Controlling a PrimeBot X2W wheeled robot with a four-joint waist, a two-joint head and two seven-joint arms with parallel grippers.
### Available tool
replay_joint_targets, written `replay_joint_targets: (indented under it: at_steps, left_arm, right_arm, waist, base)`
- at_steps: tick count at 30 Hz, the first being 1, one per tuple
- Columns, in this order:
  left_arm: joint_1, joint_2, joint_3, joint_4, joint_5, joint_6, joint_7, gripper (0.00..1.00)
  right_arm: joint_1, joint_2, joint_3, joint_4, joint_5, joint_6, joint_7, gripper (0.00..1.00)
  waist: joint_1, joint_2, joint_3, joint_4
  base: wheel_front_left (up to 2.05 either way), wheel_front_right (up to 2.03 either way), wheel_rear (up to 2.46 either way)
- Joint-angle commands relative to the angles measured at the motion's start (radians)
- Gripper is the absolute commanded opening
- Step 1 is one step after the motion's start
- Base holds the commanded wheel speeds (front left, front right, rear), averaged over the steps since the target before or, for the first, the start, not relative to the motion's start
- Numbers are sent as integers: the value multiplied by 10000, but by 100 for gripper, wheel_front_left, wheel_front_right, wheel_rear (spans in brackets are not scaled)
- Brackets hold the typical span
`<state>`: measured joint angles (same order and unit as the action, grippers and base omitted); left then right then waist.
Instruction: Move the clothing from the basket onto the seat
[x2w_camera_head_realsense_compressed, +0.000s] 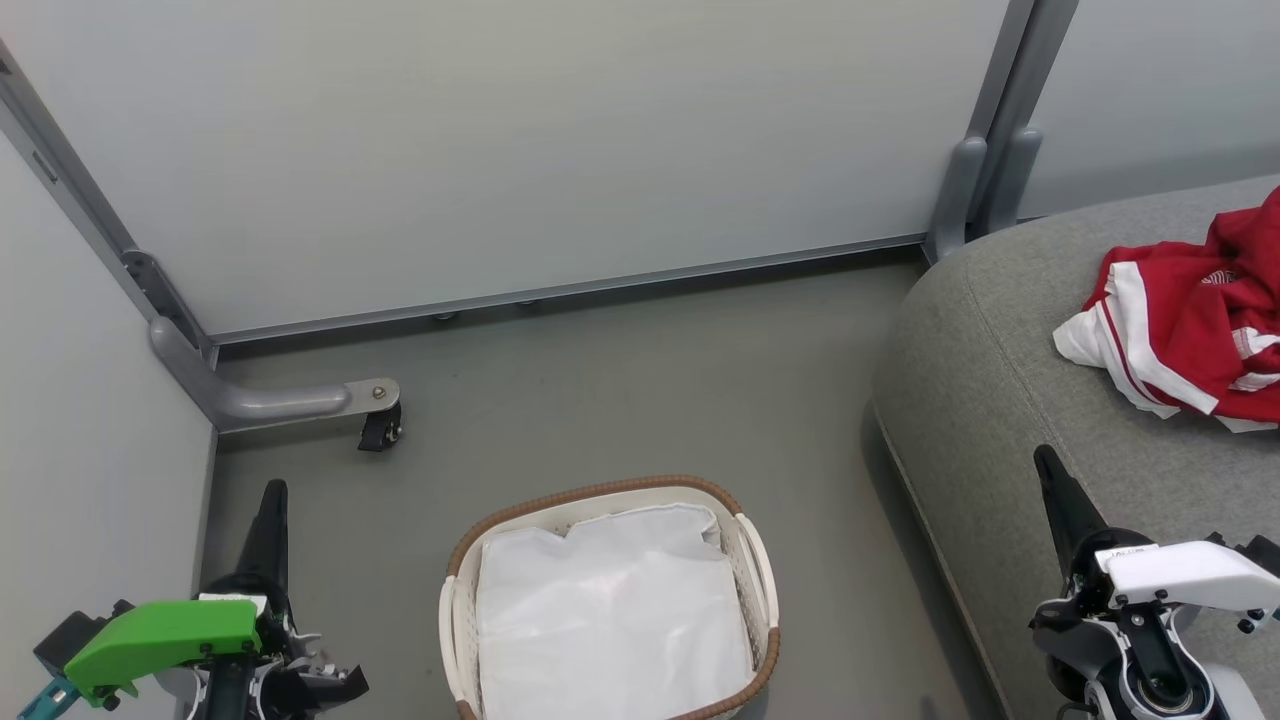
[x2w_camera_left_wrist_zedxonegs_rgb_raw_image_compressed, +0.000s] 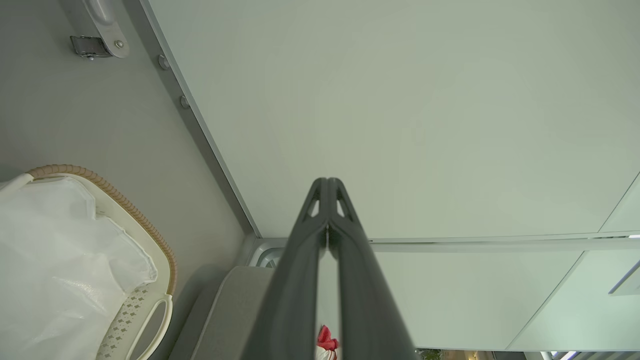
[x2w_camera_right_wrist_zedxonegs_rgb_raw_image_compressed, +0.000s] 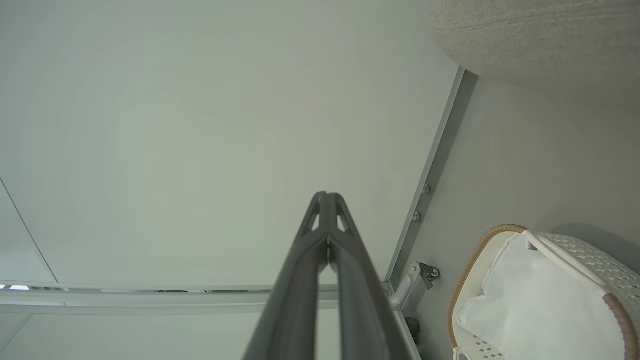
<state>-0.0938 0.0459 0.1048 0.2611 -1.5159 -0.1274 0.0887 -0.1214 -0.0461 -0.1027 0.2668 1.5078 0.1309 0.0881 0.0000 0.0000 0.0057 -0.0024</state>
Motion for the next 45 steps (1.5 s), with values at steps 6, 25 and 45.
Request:
replay_joint_targets:
  at_steps: [6,25,45]
  left_arm:
    - [-203,73,82,-128,-528,-56,149,0]
    - [-201,75,112,-177,-985,-60,297,0]
    - [-200,73,110,-179,-986,-60,296,0]
  right_arm:
    - [136,-66,-85,-171,568,-1,179,0]
    - [192,-70,-137,-255,1064,-2,289,0]
    - [191,-70,-135,-253,1065,-2,288,0]
  waist:
    - [0,0,-11,11]
    - [0,0,-26,24]
    - [0,0,-26,24]
  base:
    - [0,0,0]
    - [0,0,0]
    - [0,0,0]
